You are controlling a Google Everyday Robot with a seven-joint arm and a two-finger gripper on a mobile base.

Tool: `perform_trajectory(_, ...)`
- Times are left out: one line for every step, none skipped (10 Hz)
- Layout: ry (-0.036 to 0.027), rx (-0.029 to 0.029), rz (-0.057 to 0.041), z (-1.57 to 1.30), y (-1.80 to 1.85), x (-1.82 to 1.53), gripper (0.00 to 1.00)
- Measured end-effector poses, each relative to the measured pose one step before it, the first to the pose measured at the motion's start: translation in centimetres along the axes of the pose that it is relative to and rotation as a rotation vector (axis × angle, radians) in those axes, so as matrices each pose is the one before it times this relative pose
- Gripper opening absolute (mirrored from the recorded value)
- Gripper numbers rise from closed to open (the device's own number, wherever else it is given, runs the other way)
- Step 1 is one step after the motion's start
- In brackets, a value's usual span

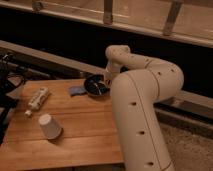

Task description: Push the ceramic bowl across the table

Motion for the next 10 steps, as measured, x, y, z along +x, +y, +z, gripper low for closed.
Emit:
perform_trajectory(-0.00232,-0.02614,-0.02897,0.277,1.436,-0.169,0.06)
perform_trajectory(-0.00491,-0.03093,-0.02852,0.27,1.346,0.0,0.06)
perform_trajectory(-0.00478,-0.03497,-0.01938,0.131,0.449,0.068,0.06)
perform_trajectory(0.00279,-0.03823,-0.02233,0.083,-0.159,0.277,0.06)
perform_trajectory(0.01439,-0.01954,-0.0236,0.365,0.33,0.592,0.06)
perform_trajectory(0.01585,-0.00223,-0.0187,0.593,0.422,0.584,0.06)
perform_trajectory(0.02957,0.00827,-0.00906,0.591,-0.235,0.755,0.06)
perform_trajectory(0.02487,0.00546,0.00213,0.753,-0.66,0.528,0.06)
perform_trajectory(0.01675,0.0018,0.00104,0.5,-0.449,0.148,0.06)
perform_trajectory(0.01951,0.00273,-0.00263,0.256,-0.069,0.091,0.06)
